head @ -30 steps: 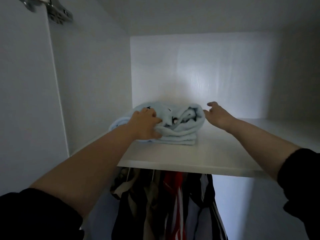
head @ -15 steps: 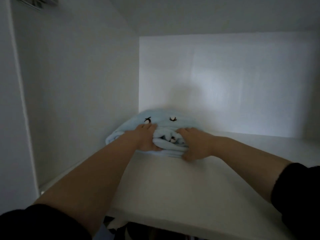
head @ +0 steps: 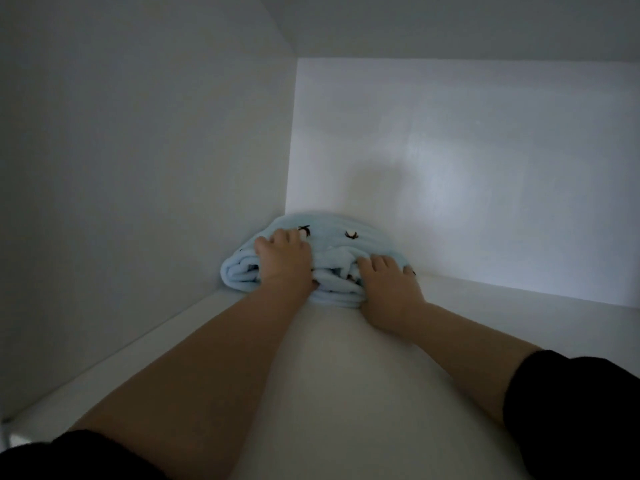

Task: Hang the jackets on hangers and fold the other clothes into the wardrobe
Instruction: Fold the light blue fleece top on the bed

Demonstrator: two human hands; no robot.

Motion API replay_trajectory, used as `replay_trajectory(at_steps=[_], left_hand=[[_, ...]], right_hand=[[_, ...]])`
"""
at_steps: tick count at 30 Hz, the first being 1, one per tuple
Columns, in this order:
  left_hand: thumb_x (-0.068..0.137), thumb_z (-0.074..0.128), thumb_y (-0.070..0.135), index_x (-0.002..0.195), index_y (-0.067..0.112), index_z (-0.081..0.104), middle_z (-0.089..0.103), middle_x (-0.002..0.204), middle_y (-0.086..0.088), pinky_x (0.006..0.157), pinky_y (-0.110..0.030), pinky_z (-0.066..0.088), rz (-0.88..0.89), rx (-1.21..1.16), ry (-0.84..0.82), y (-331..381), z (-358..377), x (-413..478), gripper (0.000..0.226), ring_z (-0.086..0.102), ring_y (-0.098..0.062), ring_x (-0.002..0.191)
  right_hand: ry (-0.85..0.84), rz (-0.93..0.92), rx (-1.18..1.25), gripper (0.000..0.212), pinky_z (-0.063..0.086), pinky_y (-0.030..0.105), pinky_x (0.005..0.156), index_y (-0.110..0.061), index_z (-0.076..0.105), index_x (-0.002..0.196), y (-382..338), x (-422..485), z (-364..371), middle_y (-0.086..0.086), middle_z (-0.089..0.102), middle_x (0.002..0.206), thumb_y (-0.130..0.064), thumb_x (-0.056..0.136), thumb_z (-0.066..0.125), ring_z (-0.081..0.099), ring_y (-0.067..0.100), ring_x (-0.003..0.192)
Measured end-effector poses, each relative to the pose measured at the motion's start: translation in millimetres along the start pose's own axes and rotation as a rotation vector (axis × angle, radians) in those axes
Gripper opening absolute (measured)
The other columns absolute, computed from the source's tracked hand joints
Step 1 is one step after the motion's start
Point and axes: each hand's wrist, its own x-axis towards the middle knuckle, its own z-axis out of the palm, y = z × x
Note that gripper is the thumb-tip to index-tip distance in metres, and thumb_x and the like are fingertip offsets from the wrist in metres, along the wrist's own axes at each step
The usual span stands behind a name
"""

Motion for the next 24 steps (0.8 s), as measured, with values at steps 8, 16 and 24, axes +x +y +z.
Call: replay_trajectory(at_steps=[8, 16, 24], left_hand=[[0.098, 0.042, 0.038, 0.153, 0.013, 0.003, 0.008, 0.157, -0.018, 0.106, -0.043, 0.032, 0.036, -0.281, -0.093, -30, 43, -3, 0.072, 0.031, -0.037, 0.137], [0.094, 0.038, 0.043, 0.151, 0.023, 0.017, 0.024, 0.155, -0.005, 0.113, -0.043, 0.016, 0.119, -0.157, 0.125, -38, 39, 5, 0.063, 0.019, -0.028, 0.141], [0.098, 0.039, 0.03, 0.153, 0.015, 0.007, 0.012, 0.16, -0.007, 0.118, -0.039, 0.016, 0.028, -0.384, -0.09, -49, 60, 6, 0.065, 0.014, -0.024, 0.146]], right_hand=[[0.063, -0.161, 0.18, 0.045, 0.042, 0.038, 0.094, -0.01, 0.04, 0.131, 11, 5, -2, 0.01, 0.049, 0.129, -0.017, 0.089, 0.056, 0.046, 0.029, 0.119], [0.369, -0.169, 0.137, 0.016, 0.039, 0.033, 0.053, -0.004, 0.055, 0.085, 48, 3, -9, 0.013, 0.055, 0.081, -0.007, 0.076, 0.069, 0.055, 0.03, 0.074], [-0.043, -0.081, 0.014, 0.015, 0.036, 0.03, 0.064, -0.014, 0.04, 0.084, 57, -10, -16, 0.005, 0.05, 0.086, -0.004, 0.083, 0.052, 0.052, 0.023, 0.077]])
